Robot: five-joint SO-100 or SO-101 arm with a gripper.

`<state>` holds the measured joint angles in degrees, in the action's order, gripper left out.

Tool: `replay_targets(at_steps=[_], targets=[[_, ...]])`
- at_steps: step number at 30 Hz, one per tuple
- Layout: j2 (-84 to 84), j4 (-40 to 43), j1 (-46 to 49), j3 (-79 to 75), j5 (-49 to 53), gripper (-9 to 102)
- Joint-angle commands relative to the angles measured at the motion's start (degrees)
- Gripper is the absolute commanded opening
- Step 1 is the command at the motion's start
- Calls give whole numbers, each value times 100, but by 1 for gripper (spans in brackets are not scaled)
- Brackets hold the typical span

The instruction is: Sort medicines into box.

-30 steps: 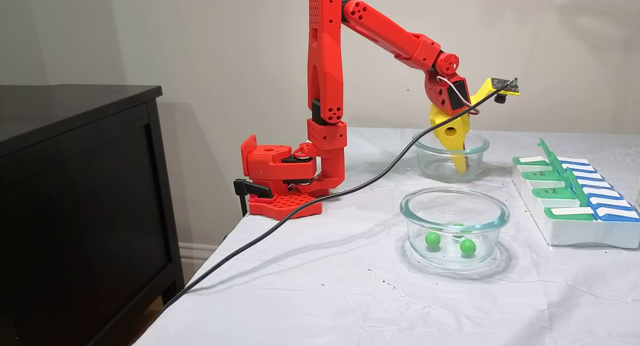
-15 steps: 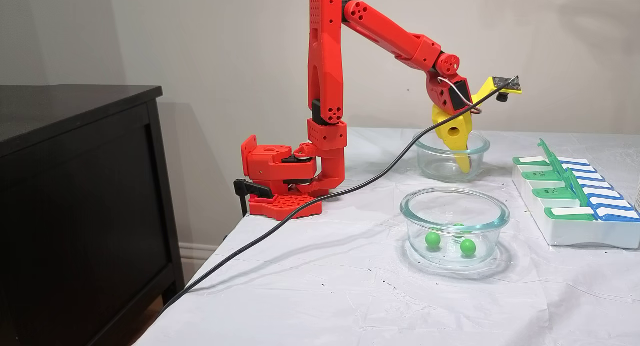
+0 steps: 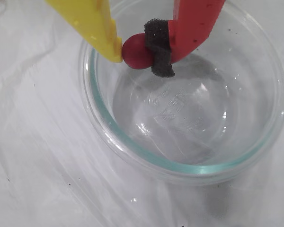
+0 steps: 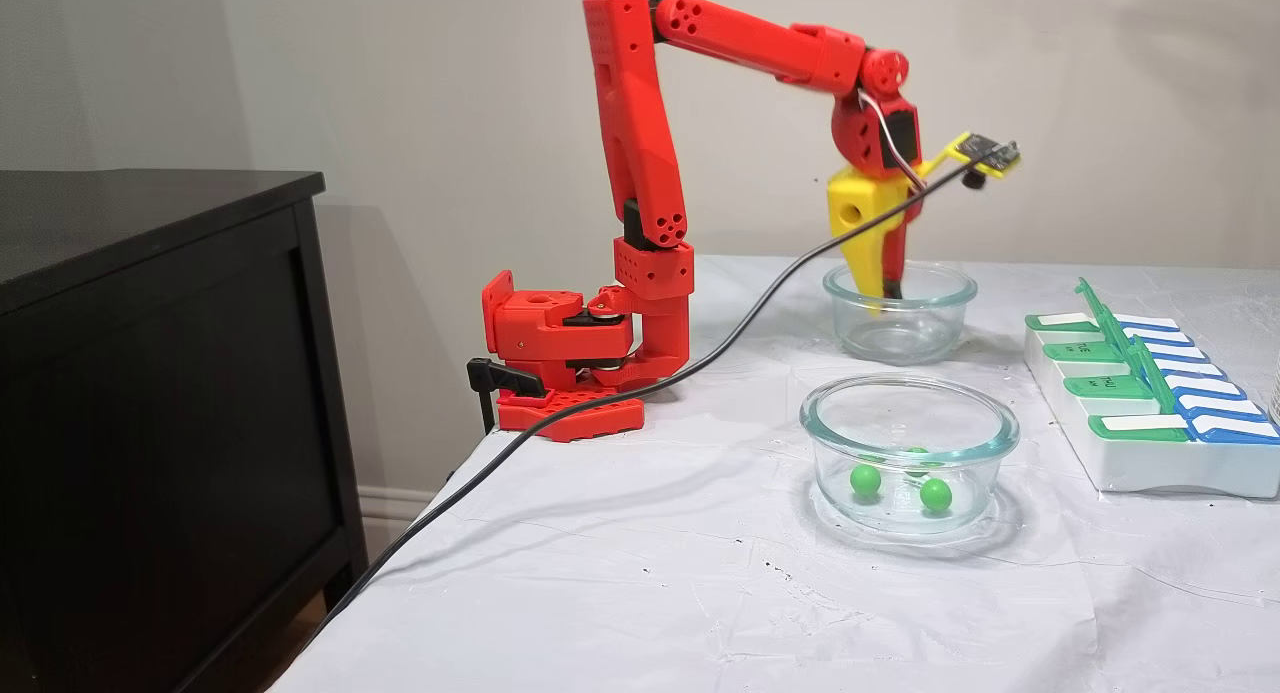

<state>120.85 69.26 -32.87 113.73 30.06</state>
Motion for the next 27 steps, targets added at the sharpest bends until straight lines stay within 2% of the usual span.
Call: replay_targets(at_steps=[1,7,15,27], targets=[[853,642,334,-1222,-624,0],[923,193,1318,-1626,-853,0],[527,-422,2962,-1863,35,0],[-431,-729,4034,-1635,756,0]])
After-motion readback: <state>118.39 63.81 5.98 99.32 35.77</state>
